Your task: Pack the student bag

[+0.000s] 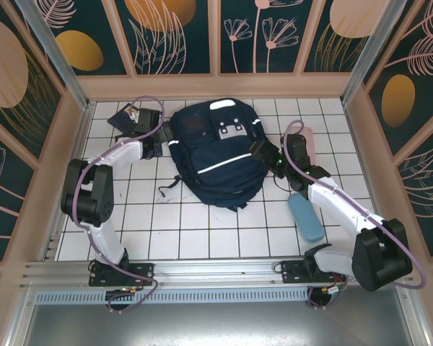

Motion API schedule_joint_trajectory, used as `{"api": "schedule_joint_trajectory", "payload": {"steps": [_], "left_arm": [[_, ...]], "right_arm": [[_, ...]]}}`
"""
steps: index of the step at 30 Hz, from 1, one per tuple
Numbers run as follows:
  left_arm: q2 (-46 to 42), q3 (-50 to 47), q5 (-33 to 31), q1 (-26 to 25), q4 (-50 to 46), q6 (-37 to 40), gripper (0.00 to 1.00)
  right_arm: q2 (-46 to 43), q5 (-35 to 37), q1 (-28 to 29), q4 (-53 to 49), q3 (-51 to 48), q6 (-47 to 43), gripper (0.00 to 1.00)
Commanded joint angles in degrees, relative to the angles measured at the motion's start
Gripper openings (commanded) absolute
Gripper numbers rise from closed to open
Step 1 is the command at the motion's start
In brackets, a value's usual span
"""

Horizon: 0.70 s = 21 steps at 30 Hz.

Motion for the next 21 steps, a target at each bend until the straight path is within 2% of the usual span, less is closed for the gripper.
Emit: {"api": "schedule_joint_trajectory", "payload": {"steps": [1, 12, 21], "left_arm": [[4.26, 4.02, 2.13, 1.03, 0.38, -1.62, 0.99], [10.85, 4.36, 6.14, 1.15, -2.29, -2.3, 0.98], [6.39, -6.56, 11.67, 1.14, -1.6, -5.89, 0.98]], "right_arm": [[0.94, -0.75, 0.31, 0.93, 1.54, -1.2, 0.86], [0.82, -1.6, 0.31, 1.14, 1.44, -1.26, 0.86], [-0.96, -1.65, 0.31, 1.11, 0.39, -0.83, 0.85]]}}
